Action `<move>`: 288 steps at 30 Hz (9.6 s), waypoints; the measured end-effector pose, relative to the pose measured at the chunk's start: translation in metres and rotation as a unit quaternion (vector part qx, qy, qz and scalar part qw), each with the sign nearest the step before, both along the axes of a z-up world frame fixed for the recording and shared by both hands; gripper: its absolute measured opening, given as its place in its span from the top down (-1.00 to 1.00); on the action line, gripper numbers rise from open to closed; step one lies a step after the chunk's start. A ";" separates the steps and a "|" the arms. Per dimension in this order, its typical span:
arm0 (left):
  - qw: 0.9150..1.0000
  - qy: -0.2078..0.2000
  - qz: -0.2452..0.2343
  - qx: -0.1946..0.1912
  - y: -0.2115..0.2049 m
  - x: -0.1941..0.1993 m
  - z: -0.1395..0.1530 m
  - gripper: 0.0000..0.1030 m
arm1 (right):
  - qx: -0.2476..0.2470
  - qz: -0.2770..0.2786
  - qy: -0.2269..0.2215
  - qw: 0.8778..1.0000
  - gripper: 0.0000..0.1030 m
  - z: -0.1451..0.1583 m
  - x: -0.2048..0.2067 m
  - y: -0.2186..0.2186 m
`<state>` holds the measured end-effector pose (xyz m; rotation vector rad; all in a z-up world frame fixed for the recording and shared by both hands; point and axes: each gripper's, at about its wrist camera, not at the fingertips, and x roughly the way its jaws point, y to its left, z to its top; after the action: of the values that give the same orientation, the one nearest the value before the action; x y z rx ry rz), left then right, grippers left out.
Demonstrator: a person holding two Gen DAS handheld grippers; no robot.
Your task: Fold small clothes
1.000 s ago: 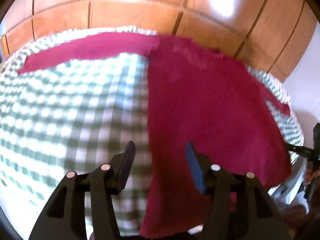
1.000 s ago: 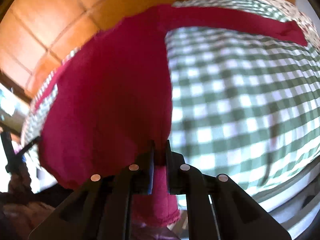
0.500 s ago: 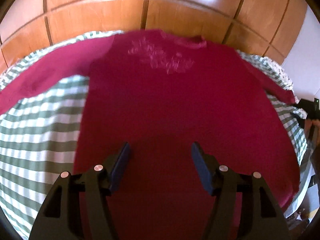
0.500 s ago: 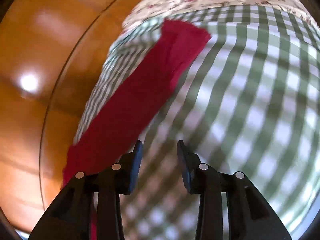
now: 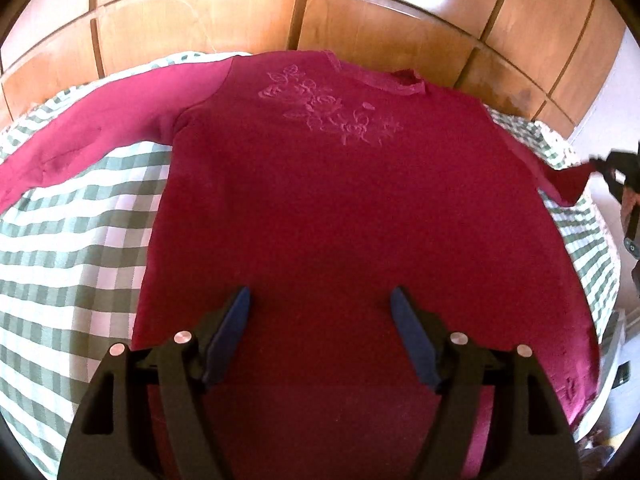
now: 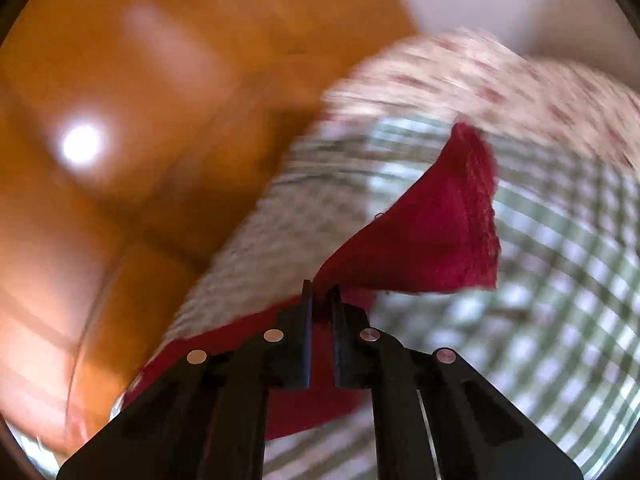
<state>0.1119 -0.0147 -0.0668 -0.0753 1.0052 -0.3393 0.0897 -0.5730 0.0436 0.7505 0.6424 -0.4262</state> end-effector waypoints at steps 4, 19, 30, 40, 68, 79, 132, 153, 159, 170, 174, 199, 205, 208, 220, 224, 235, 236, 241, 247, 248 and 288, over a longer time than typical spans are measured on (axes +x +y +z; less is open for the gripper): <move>0.999 0.010 0.009 -0.037 0.010 0.003 0.003 -0.39 | -0.023 0.112 -0.035 0.993 0.87 0.037 0.041 0.079; 0.994 -0.007 0.036 -0.101 0.042 0.032 0.031 -0.39 | 0.024 0.402 -0.027 0.915 0.04 0.017 0.134 0.340; 0.991 0.016 0.049 -0.125 0.030 0.114 0.022 -0.28 | 0.025 0.293 0.031 0.955 0.02 -0.022 0.020 0.233; 0.990 0.011 0.052 -0.133 -0.001 0.174 0.026 0.89 | 0.017 0.238 0.044 0.970 0.02 -0.034 0.024 0.192; 0.949 -0.003 0.269 -0.163 0.180 0.062 0.017 0.19 | -0.276 0.206 0.158 0.925 -0.49 -0.063 0.106 0.270; 0.842 0.005 0.475 -0.256 0.366 0.007 -0.011 -0.01 | -0.252 0.319 0.147 0.902 -0.62 -0.078 0.046 0.357; 0.993 -0.019 0.069 -0.096 0.077 0.005 -0.013 0.21 | -0.062 0.471 0.128 0.870 0.77 -0.082 0.115 0.485; 0.995 -0.031 0.067 -0.071 0.056 0.006 -0.018 0.19 | -0.156 0.291 0.086 0.940 0.88 0.015 0.137 0.276; 0.994 -0.003 0.076 -0.072 0.053 0.015 0.002 0.19 | -0.127 0.259 0.152 0.946 0.88 -0.054 0.136 0.242; 0.984 -0.009 0.126 -0.126 0.086 0.098 0.036 -0.04 | -0.157 0.238 0.100 0.953 -0.07 -0.023 0.104 0.246; 0.975 0.023 0.147 -0.162 0.094 0.143 0.030 -0.13 | -0.193 0.283 0.100 0.934 -0.07 -0.022 0.111 0.279; 0.987 -0.055 0.145 0.049 0.005 0.231 0.003 0.60 | -0.251 0.262 0.123 0.924 -0.34 -0.084 0.137 0.299; 0.980 -0.065 0.184 0.036 0.019 0.209 0.025 0.41 | -0.238 0.263 0.118 0.927 -0.35 -0.086 0.137 0.295; 0.984 -0.090 0.152 0.011 0.022 0.170 0.045 0.41 | -0.235 0.262 0.115 0.929 -0.35 -0.086 0.136 0.294; 0.990 -0.046 0.119 0.057 0.006 0.150 0.023 0.27 | -0.231 0.265 0.116 0.929 -0.37 -0.087 0.138 0.293; 0.988 -0.069 0.126 0.060 0.012 0.118 0.048 0.09 | -0.234 0.270 0.124 0.926 -0.66 -0.078 0.134 0.295; 0.985 -0.107 0.120 0.057 0.031 0.031 0.070 -0.12 | -0.207 0.270 0.126 0.932 -0.76 -0.051 0.049 0.291; 0.985 -0.107 0.122 0.056 0.033 0.025 0.071 -0.12 | -0.205 0.269 0.128 0.932 -0.76 -0.050 0.038 0.288; 0.985 -0.105 0.124 0.053 0.042 -0.002 0.070 -0.15 | -0.198 0.261 0.142 0.934 -0.76 -0.047 -0.003 0.278; 0.987 -0.095 0.117 0.062 0.055 -0.032 0.061 -0.15 | -0.181 0.236 0.155 0.942 -0.76 -0.049 -0.042 0.257; 0.987 -0.091 0.116 0.063 0.058 -0.035 0.059 -0.15 | -0.179 0.229 0.157 0.944 -0.76 -0.049 -0.049 0.253; 0.998 -0.006 -0.060 0.011 0.062 -0.132 0.022 0.80 | -0.090 0.331 0.220 0.913 0.46 -0.065 -0.185 0.246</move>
<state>-0.0199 0.0475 -0.0452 0.0069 1.0034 -0.4379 -0.0952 -0.3273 -0.0217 0.2194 1.2116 -0.0151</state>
